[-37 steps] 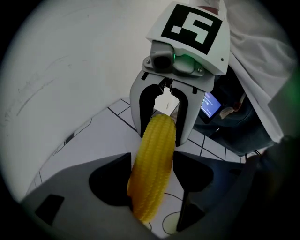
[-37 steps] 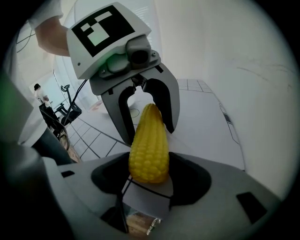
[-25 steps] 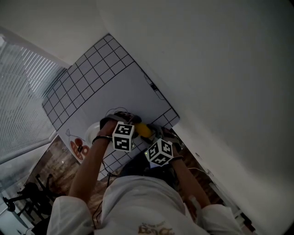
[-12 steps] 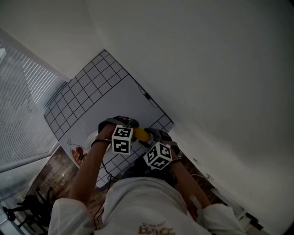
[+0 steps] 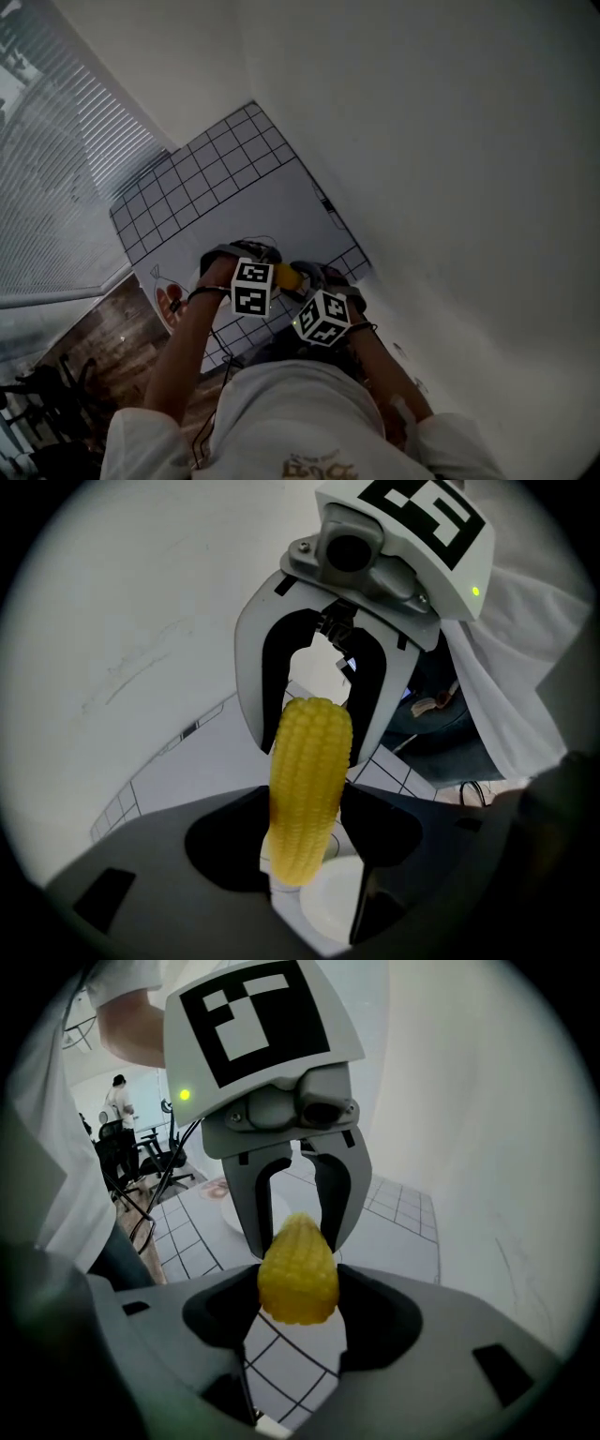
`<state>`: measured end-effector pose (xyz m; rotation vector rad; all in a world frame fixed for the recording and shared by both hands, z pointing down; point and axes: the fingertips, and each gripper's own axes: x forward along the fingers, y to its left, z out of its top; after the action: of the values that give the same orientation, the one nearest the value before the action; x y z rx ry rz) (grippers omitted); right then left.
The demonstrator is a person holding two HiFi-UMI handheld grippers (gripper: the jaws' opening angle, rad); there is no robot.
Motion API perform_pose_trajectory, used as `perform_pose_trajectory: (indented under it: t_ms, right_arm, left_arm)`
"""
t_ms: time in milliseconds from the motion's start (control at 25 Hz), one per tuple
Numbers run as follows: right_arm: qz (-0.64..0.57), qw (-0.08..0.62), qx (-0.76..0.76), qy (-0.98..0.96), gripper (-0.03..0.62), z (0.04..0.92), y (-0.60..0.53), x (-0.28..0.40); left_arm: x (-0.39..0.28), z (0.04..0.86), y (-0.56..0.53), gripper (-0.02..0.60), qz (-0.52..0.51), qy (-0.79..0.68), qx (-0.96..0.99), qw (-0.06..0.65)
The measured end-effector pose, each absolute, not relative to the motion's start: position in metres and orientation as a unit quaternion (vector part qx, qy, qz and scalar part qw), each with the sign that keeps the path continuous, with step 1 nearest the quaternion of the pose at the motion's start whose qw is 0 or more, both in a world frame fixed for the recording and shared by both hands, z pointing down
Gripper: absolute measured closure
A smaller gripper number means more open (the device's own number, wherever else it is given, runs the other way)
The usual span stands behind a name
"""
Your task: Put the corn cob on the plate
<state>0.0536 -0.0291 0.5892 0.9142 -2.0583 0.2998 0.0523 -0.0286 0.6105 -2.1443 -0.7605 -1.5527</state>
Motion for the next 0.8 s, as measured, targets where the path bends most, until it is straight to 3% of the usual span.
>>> perform_pose_trajectory:
  t_ms: [800]
  right_arm:
    - [-0.003, 0.422, 0.154, -0.894, 0.339, 0.576, -0.054, -0.076]
  left_arm:
    - [-0.079, 0.593, -0.055, 0.341, -0.606, -0.049, -0.791, 0.071]
